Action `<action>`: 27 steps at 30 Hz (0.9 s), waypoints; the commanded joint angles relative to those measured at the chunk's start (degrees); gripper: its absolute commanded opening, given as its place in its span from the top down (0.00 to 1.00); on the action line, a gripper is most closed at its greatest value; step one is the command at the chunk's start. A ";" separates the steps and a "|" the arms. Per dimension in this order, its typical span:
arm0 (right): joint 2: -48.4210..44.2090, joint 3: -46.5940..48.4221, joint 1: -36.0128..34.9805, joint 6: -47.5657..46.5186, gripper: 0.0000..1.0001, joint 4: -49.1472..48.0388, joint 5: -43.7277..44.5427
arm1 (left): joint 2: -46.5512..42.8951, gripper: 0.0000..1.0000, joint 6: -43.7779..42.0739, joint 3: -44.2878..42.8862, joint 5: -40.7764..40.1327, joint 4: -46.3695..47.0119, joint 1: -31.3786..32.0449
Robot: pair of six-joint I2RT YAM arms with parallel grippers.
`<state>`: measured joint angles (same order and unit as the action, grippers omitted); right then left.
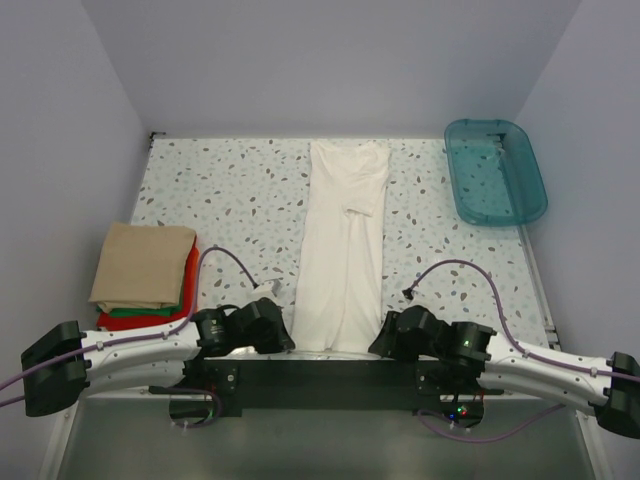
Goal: Fold and stack the t-shirts
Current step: Fold the tshirt
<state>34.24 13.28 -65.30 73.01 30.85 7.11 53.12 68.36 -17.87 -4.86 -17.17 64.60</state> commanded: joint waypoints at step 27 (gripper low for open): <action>18.13 24.93 0.96 -13.24 1.00 8.00 23.72 | 12.42 1.00 -11.66 -23.26 -8.15 -0.77 -7.63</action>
<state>48.21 33.08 -65.10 64.07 38.28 20.53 62.43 61.12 -36.82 -10.70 -18.76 60.12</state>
